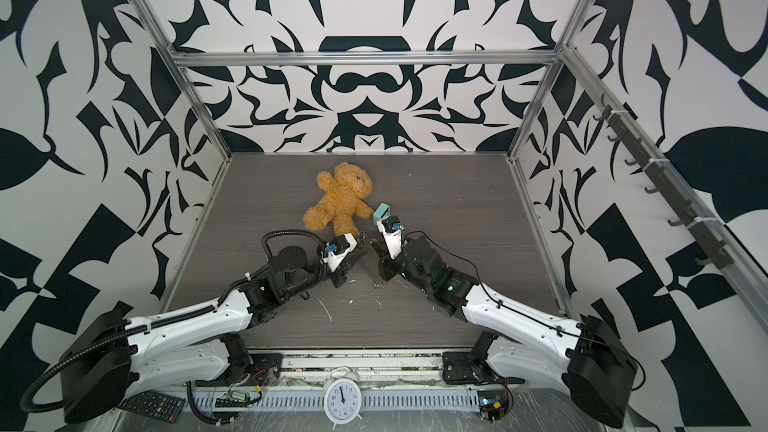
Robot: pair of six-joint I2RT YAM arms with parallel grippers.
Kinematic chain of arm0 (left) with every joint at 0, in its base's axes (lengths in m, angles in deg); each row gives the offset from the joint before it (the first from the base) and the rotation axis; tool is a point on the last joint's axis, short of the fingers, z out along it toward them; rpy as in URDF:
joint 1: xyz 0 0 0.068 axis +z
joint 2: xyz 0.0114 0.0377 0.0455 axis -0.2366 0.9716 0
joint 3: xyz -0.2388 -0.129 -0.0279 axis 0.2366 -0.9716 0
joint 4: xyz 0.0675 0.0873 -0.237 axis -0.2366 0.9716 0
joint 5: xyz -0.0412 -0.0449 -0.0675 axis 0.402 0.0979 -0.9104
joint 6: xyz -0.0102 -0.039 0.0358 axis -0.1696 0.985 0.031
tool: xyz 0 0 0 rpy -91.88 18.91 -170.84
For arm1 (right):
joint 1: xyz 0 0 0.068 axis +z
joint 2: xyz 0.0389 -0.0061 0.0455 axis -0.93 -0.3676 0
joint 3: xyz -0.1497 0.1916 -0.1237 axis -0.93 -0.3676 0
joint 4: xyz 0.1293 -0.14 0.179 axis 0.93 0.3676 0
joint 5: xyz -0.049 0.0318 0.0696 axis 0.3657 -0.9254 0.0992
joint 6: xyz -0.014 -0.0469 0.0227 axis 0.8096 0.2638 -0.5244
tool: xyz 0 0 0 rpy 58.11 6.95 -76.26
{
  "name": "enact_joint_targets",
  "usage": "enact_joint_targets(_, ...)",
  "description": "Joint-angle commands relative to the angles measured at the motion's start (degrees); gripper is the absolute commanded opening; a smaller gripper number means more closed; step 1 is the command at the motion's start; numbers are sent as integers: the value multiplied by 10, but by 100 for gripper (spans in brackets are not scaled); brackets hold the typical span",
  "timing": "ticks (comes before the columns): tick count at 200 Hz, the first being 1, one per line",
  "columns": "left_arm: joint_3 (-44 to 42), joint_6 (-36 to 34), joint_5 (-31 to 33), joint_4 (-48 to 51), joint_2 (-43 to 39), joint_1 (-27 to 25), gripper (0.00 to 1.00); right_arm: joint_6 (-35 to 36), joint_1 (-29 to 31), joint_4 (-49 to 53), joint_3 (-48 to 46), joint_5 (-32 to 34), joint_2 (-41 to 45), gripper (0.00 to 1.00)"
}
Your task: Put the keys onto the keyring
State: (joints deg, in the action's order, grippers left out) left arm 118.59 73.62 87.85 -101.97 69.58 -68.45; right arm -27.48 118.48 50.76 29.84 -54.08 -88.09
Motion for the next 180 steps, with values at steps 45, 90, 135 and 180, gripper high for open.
enact_joint_targets(45, 23, 4, 5, 23, 9, 0, 28, 33, 29, -27, 9, 20, 13, 0)
enact_joint_targets(90, 28, 5, 9, 31, 15, 0, 28, 57, 55, -30, 15, 35, 5, 0)
enact_joint_targets(135, 25, 5, 13, 29, 12, 0, 25, 72, 72, -29, 19, 46, 2, 0)
enact_joint_targets(180, 18, 8, 22, 17, 13, 0, 8, 78, 81, -30, 21, 50, -3, 0)
